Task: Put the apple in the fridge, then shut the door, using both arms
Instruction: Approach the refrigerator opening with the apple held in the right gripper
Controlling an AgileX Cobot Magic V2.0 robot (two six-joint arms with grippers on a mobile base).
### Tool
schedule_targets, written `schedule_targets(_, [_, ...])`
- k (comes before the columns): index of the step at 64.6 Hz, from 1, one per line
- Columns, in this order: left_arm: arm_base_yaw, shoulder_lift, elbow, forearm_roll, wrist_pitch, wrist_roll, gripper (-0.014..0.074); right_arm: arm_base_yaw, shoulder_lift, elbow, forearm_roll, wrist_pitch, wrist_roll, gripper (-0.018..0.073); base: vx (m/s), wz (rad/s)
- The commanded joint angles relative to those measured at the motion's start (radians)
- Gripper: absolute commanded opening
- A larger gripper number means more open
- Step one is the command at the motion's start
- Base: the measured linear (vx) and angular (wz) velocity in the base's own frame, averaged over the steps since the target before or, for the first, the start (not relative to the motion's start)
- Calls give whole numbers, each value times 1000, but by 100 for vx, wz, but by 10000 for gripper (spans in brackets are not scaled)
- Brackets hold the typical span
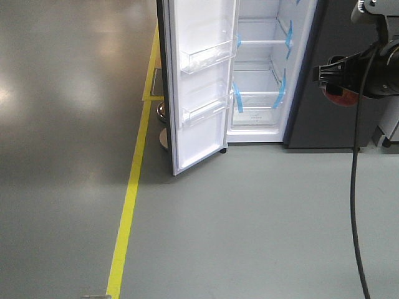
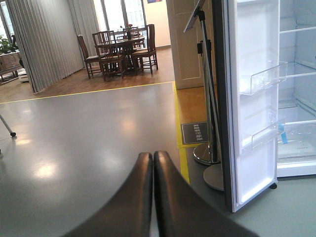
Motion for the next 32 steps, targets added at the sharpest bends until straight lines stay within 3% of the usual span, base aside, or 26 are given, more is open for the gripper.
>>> schedule_targets(1, [1, -16, 28, -2, -69, -8, -5, -5, -41, -30, -12, -71, -11, -8, 15, -2])
schedule_targets(32, [1, -16, 28, -2, -69, -8, -5, -5, -41, -30, -12, -71, -11, -8, 15, -2])
